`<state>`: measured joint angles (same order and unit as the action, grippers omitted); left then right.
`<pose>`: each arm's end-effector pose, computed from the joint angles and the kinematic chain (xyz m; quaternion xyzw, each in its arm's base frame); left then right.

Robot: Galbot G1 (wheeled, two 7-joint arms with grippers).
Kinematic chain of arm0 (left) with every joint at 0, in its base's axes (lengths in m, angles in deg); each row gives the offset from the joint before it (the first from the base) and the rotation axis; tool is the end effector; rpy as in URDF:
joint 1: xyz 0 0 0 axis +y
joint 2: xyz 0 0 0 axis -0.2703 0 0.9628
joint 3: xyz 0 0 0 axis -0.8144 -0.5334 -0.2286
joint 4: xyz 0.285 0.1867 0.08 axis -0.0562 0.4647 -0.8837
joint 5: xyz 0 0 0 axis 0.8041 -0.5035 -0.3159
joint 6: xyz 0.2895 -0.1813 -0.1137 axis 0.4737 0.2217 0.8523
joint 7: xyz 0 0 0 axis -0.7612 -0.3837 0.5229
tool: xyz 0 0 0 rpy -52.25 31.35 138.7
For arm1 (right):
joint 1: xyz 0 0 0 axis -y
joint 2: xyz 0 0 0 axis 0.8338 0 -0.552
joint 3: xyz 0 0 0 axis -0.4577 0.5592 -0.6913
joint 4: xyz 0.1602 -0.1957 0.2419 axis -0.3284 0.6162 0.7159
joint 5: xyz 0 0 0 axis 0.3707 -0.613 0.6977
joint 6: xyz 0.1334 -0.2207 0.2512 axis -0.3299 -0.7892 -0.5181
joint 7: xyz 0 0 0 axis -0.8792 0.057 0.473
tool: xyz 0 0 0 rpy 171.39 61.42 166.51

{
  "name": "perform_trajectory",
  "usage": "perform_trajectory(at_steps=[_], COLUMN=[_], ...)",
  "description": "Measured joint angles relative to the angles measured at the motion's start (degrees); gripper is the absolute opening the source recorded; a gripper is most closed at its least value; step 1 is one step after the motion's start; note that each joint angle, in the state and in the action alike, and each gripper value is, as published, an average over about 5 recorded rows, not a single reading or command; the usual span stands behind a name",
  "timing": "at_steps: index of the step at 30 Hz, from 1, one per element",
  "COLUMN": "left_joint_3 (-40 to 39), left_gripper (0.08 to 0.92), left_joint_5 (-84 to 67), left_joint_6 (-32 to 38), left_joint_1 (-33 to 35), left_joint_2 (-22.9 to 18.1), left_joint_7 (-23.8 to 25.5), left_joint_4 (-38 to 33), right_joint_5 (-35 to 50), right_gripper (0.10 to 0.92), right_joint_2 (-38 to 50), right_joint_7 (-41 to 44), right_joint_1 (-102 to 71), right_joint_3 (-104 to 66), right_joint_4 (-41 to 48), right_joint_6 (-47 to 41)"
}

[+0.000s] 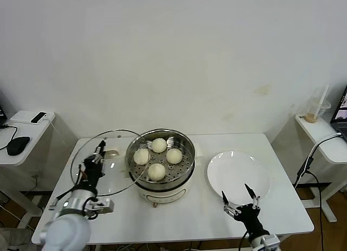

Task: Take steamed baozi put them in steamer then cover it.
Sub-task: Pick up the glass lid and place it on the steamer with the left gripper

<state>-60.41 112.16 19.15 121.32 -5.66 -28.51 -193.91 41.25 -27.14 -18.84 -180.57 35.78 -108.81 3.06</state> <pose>0.2522 0.0530 -0.2266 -0.0033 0.7295 0.6838 0.0141 0.1607 -0.0590 -0.3428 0.0944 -0.9915 0.0770 0.0452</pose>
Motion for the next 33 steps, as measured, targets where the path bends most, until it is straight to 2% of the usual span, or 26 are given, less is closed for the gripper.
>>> perform_trajectory(at_steps=[15, 33], left_joint_3=[-11.4, -17.91], left_gripper=[0.138, 0.138], left_joint_5=[9.25, 13.89], left_joint_6=[-1.7, -3.27], left_joint_1=[-10.87, -18.61], left_joint_2=[-6.86, -12.49], left_joint_7=[3.73, 6.28], left_joint_4=[9.03, 14.7], right_joint_5=[-2.89, -4.01], right_gripper=[0.823, 0.823], right_joint_2=[-0.09, -0.4], right_joint_7=[0.28, 0.57], right_joint_1=[0.47, 0.34], right_joint_3=[1.87, 2.76], right_joint_4=[2.25, 3.29], right_joint_6=[0.17, 0.3])
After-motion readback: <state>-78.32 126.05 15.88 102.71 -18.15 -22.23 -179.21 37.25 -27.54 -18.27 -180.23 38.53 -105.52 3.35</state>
